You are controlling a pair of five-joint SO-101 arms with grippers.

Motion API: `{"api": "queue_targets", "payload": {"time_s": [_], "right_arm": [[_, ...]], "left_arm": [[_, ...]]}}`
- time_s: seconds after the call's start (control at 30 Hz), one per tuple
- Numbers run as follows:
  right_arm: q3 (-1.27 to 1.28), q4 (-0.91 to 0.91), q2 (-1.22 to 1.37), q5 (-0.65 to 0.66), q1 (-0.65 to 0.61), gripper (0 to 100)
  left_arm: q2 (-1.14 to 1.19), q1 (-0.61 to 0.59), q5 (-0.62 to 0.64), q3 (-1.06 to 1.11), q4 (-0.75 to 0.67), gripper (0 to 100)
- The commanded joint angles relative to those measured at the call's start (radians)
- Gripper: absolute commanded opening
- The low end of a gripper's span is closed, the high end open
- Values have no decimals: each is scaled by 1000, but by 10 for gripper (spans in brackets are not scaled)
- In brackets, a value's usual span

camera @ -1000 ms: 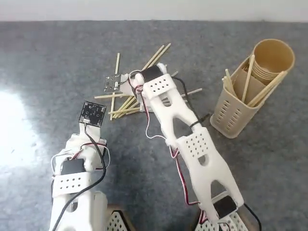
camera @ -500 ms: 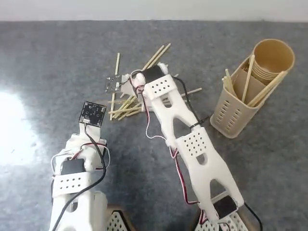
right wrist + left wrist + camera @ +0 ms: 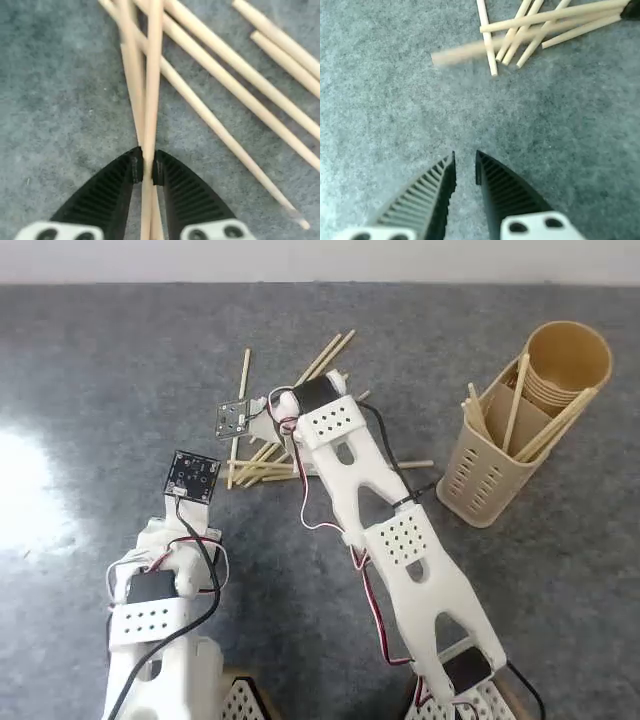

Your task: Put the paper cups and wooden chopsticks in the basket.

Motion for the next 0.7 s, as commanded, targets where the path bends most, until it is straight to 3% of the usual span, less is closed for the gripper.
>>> {"api": "queue_targets", "payload": {"time_s": [0.0, 0.5, 0.67], "right_arm": [[-121, 42, -68, -87, 2, 8], [-193, 45, -395, -313, -8, 8], [-25, 48, -552, -358, -73, 8]], "left_arm": [[-18, -2, 6, -4, -29, 58], [-18, -3, 6, -4, -29, 58], [-18, -3, 6, -4, -31, 58]]}}
